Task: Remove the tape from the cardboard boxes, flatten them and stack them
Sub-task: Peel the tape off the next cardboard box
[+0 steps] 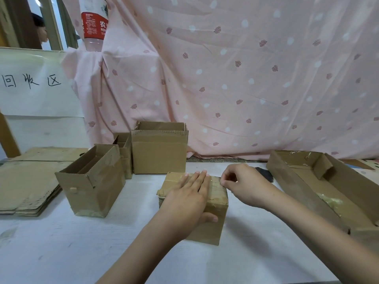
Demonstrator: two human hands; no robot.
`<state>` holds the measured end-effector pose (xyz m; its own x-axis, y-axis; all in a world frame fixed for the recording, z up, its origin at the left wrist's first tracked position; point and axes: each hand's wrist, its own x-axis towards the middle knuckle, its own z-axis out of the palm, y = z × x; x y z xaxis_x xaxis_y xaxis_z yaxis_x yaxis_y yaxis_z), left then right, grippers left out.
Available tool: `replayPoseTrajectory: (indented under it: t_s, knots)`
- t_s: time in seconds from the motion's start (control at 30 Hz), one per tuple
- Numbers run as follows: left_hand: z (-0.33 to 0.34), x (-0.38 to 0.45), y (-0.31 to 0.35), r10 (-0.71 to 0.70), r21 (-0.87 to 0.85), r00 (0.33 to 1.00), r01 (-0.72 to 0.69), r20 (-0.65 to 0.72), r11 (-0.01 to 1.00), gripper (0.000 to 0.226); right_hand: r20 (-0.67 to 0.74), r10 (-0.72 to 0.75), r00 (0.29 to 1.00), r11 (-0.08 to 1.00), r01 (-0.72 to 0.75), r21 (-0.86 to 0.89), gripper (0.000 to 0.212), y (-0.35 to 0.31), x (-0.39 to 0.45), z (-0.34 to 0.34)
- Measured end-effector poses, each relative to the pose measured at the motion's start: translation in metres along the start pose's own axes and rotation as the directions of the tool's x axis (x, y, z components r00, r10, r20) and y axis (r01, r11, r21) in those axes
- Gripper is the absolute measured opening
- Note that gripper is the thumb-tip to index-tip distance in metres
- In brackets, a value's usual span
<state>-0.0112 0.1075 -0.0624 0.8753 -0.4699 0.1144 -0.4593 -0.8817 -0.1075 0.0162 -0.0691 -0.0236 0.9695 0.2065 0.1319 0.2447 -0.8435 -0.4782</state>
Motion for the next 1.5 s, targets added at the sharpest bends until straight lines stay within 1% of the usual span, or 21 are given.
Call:
replayPoseTrajectory:
  t_s: [0.03, 0.1, 0.17, 0.23, 0.3, 0.33, 0.43, 0.5, 0.57, 0.67, 0.7, 0.83, 0.9, 0.97, 1.07, 1.13, 1.2, 1.23, 1.4, 1.43, 1.5]
  knots:
    - [0.000, 0.000, -0.001, 0.004, -0.004, 1.000, -0.004, -0.004, 1.000, 0.098, 0.043, -0.015, 0.999, 1.000, 0.015, 0.008, 0.016, 0.000, 0.000, 0.000]
    - [0.001, 0.000, -0.004, 0.014, -0.017, 1.000, -0.015, -0.015, 1.000, 0.098, 0.103, -0.022, 0.994, 0.992, 0.009, 0.129, 0.015, 0.003, -0.002, 0.001]
    - [0.003, 0.000, -0.009, 0.021, -0.042, 0.999, -0.022, -0.033, 0.999, 0.098, 0.124, -0.030, 0.992, 0.958, -0.006, 0.287, 0.018, 0.010, -0.005, 0.001]
    - [0.005, -0.001, -0.012, 0.027, -0.063, 0.999, -0.030, -0.047, 0.998, 0.098, 0.143, -0.081, 0.986, 0.912, 0.016, 0.409, 0.017, 0.018, -0.007, -0.001]
    - [0.006, -0.001, -0.012, 0.032, -0.057, 0.998, -0.035, -0.050, 0.998, 0.099, 0.154, -0.139, 0.978, 0.862, 0.043, 0.505, 0.009, 0.021, -0.009, -0.001]
    - [0.006, 0.000, -0.011, 0.033, -0.051, 0.998, -0.035, -0.048, 0.998, 0.098, 0.152, -0.139, 0.979, 0.858, 0.042, 0.512, 0.004, 0.022, -0.010, -0.001]
    - [0.006, 0.002, -0.009, 0.030, -0.043, 0.998, -0.032, -0.049, 0.999, 0.097, 0.106, -0.101, 0.989, 0.902, 0.046, 0.429, 0.014, 0.022, -0.008, 0.000]
    - [0.006, 0.004, -0.009, 0.031, -0.038, 0.998, -0.033, -0.047, 0.999, 0.097, 0.096, -0.089, 0.991, 0.878, 0.033, 0.478, 0.023, 0.022, -0.005, -0.002]
    - [0.005, 0.005, -0.009, 0.036, -0.026, 0.999, -0.037, -0.039, 0.999, 0.097, 0.096, -0.118, 0.988, 0.855, 0.051, 0.517, 0.035, 0.023, -0.002, -0.005]
    - [0.005, 0.006, -0.009, 0.041, -0.031, 0.999, -0.042, -0.033, 0.999, 0.098, 0.081, -0.186, 0.979, 0.929, 0.149, 0.340, 0.017, 0.021, -0.001, -0.009]
    - [0.005, 0.006, -0.010, 0.040, -0.038, 0.999, -0.041, -0.035, 0.998, 0.098, 0.087, -0.195, 0.977, 0.939, 0.160, 0.306, 0.018, 0.019, -0.001, -0.009]
    - [0.006, 0.005, -0.014, 0.034, -0.045, 0.999, -0.036, -0.039, 0.998, 0.099, 0.097, -0.174, 0.980, 0.930, 0.131, 0.344, 0.026, 0.023, -0.005, -0.010]
    - [0.005, 0.004, -0.016, 0.034, -0.052, 0.998, -0.036, -0.043, 0.998, 0.100, 0.106, -0.155, 0.982, 0.904, 0.098, 0.417, 0.030, 0.032, -0.007, -0.012]
    - [0.005, 0.003, -0.017, 0.037, -0.053, 0.998, -0.039, -0.049, 0.998, 0.100, 0.107, -0.150, 0.983, 0.836, 0.068, 0.545, 0.030, 0.043, -0.009, -0.014]
    - [0.006, 0.003, -0.015, 0.034, -0.045, 0.998, -0.036, -0.053, 0.998, 0.099, 0.162, -0.134, 0.978, 0.641, -0.039, 0.767, 0.011, 0.054, -0.013, -0.016]
    - [0.006, 0.003, -0.015, 0.029, -0.044, 0.998, -0.031, -0.048, 0.999, 0.099, 0.203, -0.114, 0.973, 0.542, -0.111, 0.833, 0.019, 0.054, -0.017, -0.014]
    - [0.005, 0.003, -0.015, 0.020, -0.055, 0.999, -0.023, -0.045, 0.998, 0.101, 0.202, -0.079, 0.976, 0.525, -0.131, 0.841, 0.032, 0.053, -0.021, -0.011]
    - [0.004, 0.002, -0.018, 0.009, -0.071, 0.999, -0.012, -0.044, 0.997, 0.102, 0.179, -0.050, 0.983, 0.521, -0.128, 0.844, 0.033, 0.053, -0.022, -0.010]
    - [0.001, -0.012, -0.031, -0.043, -0.174, 0.998, 0.034, -0.050, 0.984, 0.100, 0.046, 0.104, 0.994, 0.466, -0.090, 0.880, 0.028, 0.065, -0.024, -0.014]
    - [0.003, -0.012, -0.031, -0.040, -0.179, 0.998, 0.030, -0.056, 0.983, 0.101, 0.027, 0.119, 0.992, 0.471, -0.080, 0.878, 0.024, 0.066, -0.025, -0.015]
    - [0.004, -0.012, -0.030, -0.041, -0.202, 0.996, 0.026, -0.075, 0.979, 0.098, -0.022, 0.133, 0.991, 0.559, -0.056, 0.828, 0.016, 0.066, -0.024, -0.015]
